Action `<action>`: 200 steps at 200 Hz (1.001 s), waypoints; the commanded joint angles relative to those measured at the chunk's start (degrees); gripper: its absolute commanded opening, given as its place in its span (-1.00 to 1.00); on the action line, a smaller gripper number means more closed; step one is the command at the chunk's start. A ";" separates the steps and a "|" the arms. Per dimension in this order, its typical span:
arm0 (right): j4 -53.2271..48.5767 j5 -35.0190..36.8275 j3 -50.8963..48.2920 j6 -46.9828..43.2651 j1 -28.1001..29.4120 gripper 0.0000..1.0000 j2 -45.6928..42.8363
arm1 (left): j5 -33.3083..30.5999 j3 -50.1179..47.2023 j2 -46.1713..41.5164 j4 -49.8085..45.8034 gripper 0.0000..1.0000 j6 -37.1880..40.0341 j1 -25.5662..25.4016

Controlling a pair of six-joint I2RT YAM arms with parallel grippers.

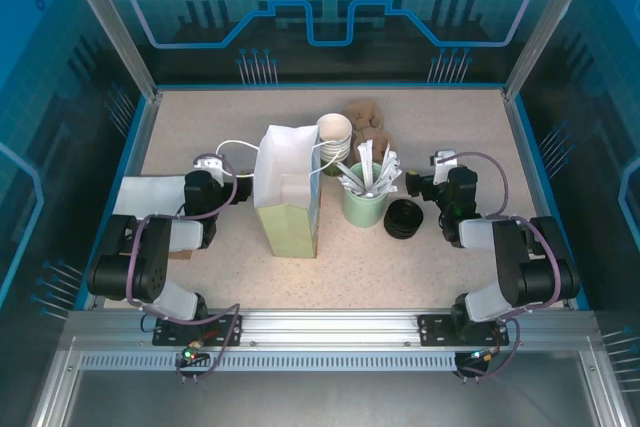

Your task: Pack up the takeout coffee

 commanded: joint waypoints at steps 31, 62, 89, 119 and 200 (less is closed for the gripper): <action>0.67 -0.59 1.01 -0.75 -0.23 1.00 0.57 | -0.68 1.13 -0.31 1.53 0.98 -0.67 0.01; 0.61 -0.60 1.01 -0.70 -0.28 1.00 0.57 | -0.61 1.16 -0.31 1.54 0.98 -0.67 0.01; 0.62 -0.65 1.01 -0.73 -0.29 1.00 0.57 | -0.62 1.16 -0.34 1.46 0.97 -0.67 0.01; 0.47 -1.23 1.10 -0.56 -0.63 1.00 0.59 | -0.61 1.12 -0.35 1.49 0.97 -0.64 0.01; -21.98 7.88 5.93 7.00 -3.34 1.00 -16.01 | -11.95 7.05 -28.49 -32.82 0.97 -8.28 2.13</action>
